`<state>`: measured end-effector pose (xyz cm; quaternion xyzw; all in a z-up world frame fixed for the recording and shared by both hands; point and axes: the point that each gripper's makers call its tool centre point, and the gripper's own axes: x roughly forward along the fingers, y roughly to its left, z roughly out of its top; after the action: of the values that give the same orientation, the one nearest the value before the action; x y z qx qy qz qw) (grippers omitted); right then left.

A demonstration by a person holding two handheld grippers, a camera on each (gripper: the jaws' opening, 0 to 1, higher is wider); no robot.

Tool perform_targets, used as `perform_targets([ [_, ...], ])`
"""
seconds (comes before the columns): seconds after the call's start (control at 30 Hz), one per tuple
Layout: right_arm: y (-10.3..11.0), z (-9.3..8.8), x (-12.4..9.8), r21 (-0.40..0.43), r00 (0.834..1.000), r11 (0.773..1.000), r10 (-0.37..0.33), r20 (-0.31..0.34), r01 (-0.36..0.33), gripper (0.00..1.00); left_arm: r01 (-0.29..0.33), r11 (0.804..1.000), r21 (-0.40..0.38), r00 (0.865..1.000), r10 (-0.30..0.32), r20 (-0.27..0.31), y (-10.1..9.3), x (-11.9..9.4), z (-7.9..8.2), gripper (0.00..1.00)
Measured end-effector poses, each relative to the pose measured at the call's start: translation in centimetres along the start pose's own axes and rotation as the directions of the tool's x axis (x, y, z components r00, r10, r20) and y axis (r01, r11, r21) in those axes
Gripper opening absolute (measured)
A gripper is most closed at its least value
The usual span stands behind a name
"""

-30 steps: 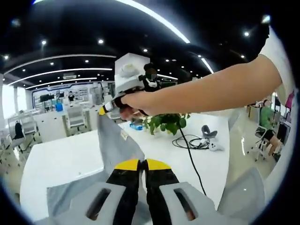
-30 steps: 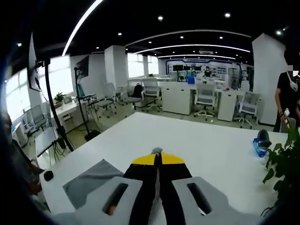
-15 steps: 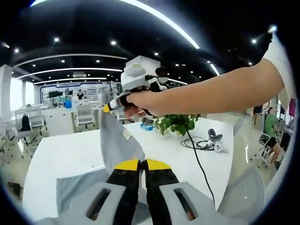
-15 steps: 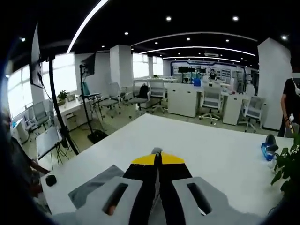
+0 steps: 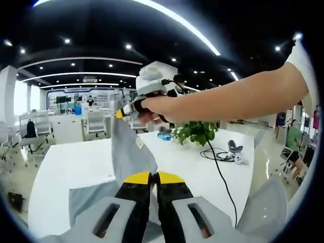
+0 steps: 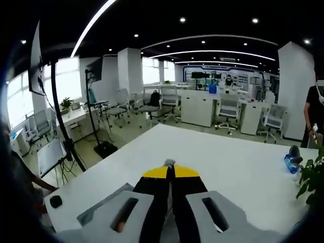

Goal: Fold the towel on the table until its edges align and the towel forms a compact rectangular stack.

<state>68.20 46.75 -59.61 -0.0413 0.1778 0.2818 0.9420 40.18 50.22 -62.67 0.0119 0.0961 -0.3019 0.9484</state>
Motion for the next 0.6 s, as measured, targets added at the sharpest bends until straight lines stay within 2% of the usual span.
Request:
perform_targets([
  [0.2, 1.5, -0.6, 1.4, -0.019, 1.000, 1.000, 0.010, -0.019, -0.010, 0.00, -0.015, 1.000, -0.021, 1.000, 0.015, -0.020, 1.6, -0.6, -1.4, 0.03],
  [0.23, 1.8, -0.5, 2.2, -0.023, 1.000, 1.000, 0.012, -0.025, -0.012, 0.00, -0.016, 1.000, -0.025, 1.000, 0.016, -0.021, 1.8, -0.7, -1.6, 0.03],
  [0.3, 2.1, -1.0, 3.4, -0.025, 0.999, 1.000, 0.015, -0.039, -0.016, 0.00, -0.019, 0.999, -0.028, 0.999, 0.018, -0.029, 2.0, -0.8, -2.1, 0.03],
  [0.37, 2.5, -1.7, 3.6, -0.026, 0.999, 0.999, 0.018, -0.048, -0.019, 0.00, -0.023, 0.999, -0.032, 0.999, 0.022, -0.037, 2.5, -1.0, -2.8, 0.03],
  [0.6, 4.9, -4.1, 5.9, -0.044, 0.995, 0.998, 0.042, -0.087, -0.046, 0.00, -0.048, 0.997, -0.059, 0.997, 0.044, -0.065, 3.8, -1.8, -4.9, 0.03],
])
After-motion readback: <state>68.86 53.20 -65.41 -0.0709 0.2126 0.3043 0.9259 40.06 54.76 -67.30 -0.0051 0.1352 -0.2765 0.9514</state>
